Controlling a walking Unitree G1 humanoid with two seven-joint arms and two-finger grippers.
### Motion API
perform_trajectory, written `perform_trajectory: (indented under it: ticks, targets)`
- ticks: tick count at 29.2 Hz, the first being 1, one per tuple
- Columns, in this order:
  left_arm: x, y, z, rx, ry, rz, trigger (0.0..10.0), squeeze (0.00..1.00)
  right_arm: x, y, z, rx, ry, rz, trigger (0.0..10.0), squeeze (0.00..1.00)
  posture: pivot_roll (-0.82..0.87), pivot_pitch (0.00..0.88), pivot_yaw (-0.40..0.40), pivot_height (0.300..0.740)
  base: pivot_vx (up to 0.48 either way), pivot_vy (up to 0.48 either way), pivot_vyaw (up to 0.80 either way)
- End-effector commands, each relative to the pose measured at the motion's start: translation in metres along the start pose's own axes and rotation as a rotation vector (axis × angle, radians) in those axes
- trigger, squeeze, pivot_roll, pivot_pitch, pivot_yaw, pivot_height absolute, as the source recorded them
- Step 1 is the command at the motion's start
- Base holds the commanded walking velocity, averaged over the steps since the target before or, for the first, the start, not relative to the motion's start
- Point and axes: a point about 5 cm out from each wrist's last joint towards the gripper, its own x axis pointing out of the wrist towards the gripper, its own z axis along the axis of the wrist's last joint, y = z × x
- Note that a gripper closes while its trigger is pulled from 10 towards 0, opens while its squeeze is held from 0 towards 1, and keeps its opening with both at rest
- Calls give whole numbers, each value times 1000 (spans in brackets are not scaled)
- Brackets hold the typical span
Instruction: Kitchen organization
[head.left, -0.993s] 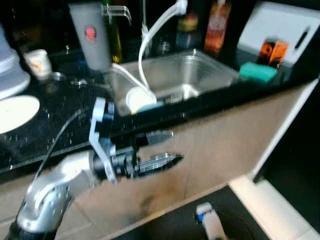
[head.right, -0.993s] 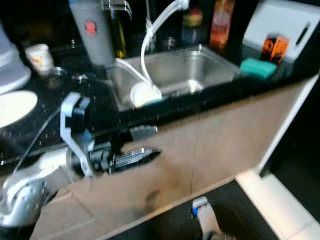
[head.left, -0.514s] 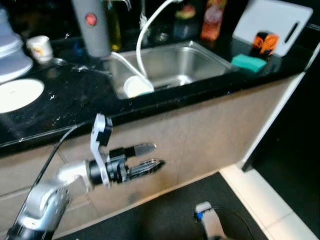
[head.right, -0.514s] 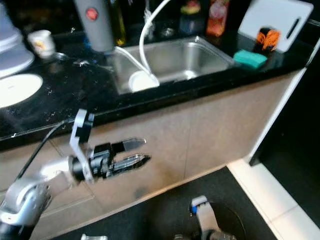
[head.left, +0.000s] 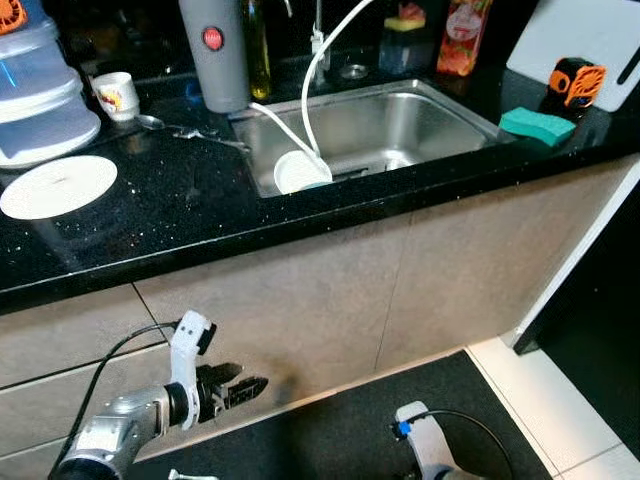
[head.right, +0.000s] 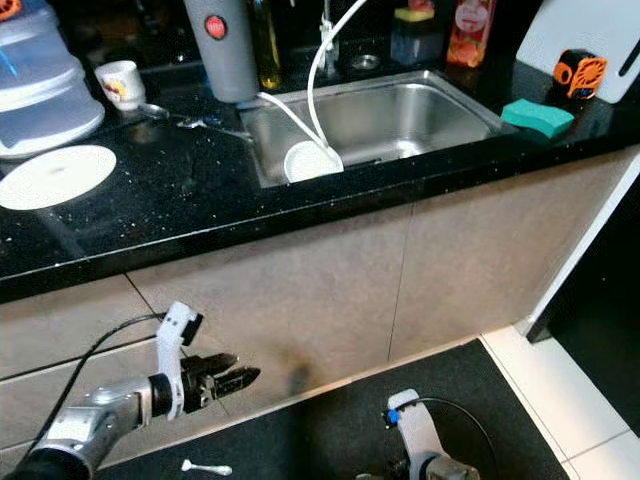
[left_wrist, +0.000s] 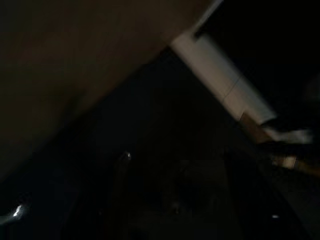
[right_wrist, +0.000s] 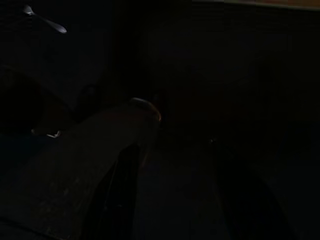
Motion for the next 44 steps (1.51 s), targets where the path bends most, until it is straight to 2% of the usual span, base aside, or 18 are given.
perform_trajectory:
  ticks: [1, 2, 5, 8, 14, 16, 17, 19, 24, 26, 30, 33, 34, 36, 37, 40, 43, 44]
  targets:
    - [2, 4, -12, 6, 55, 52, 10000, 0, 0, 1, 2, -12, -12, -6, 10000, 0, -8, 0, 46, 740, 0, 0, 0]
    - [7, 5, -21, -34, 74, 75, 10000, 0, 0, 0, 3, -10, -16, -7, 10000, 0, -12, 0, 46, 740, 0, 0, 0]
    - [11, 5, -31, -47, 103, 101, 10000, 0, 0, 0, 4, -11, -24, -2, 10000, 0, -13, 0, 43, 740, 0, 0, 0]
    - [17, 4, -47, -94, 155, 203, 10000, 0, 0, 2, 6, 10, -54, 39, 10000, 0, -14, 0, 39, 740, 0, 0, 0]
    - [20, 3, -63, -107, 223, 337, 10000, 0, -1, 15, 14, 221, -182, 221, 10000, 0, -24, 0, 34, 740, 0, 0, 0]
    - [20, 4, -64, -113, 225, 349, 10000, 0, -1, 15, 14, 241, -197, 231, 10000, 0, -26, 0, 35, 740, 0, 0, 0]
    - [20, 3, -69, -118, 247, 369, 10000, 0, -18, -32, 36, 316, -333, 279, 10000, 0, -30, 0, 33, 740, 0, 0, 0]
    - [18, 3, -76, -122, 278, 406, 10000, 0, -35, -60, 53, 338, -438, 367, 10000, 0, -33, 0, 32, 740, 0, 0, 0]
    - [14, 1, -90, -161, 303, 458, 10000, 0, -46, -66, 67, 344, -511, 527, 10000, 0, -45, 0, 33, 740, 0, 0, 0]
    - [13, 0, -95, -132, 326, 467, 10000, 0, -51, -64, 69, 333, -529, 633, 10000, 0, -45, 0, 33, 740, 0, 0, 0]
    - [13, 2, -93, -149, 304, 496, 10000, 0, -60, -57, 70, 283, -540, 825, 10000, 0, -47, 0, 36, 740, 0, 0, 0]
    - [13, 1, -95, -139, 322, 491, 10000, 0, -79, -59, 83, 237, -634, 969, 10000, 0, -50, 0, 40, 740, 0, 0, 0]
    - [13, 1, -95, -139, 322, 491, 10000, 0, -79, -59, 83, 237, -634, 969, 10000, 0, -50, 0, 40, 740, 0, 0, 0]
    - [14, -1, -97, -104, 350, 477, 10000, 0, -100, -61, 105, 178, -756, 1018, 10000, 0, -54, 0, 42, 740, 0, 0, 0]
    - [14, -1, -97, -104, 350, 477, 10000, 0, -100, -61, 105, 178, -756, 1018, 10000, 0, -54, 0, 42, 740, 0, 0, 0]
    - [15, -2, -98, -80, 367, 467, 10000, 0, -129, -60, 142, 97, -935, 1028, 10000, 0, -64, 0, 50, 740, 0, 0, 0]
    - [15, -2, -98, -71, 376, 459, 10000, 0, -140, -58, 158, 76, -1011, 1030, 10000, 0, -67, 0, 52, 740, 0, 0, 0]
    - [15, -3, -99, -60, 385, 452, 10000, 0, -151, -57, 174, 44, -1087, 1001, 10000, 0, -68, 0, 56, 740, 0, 0, 0]
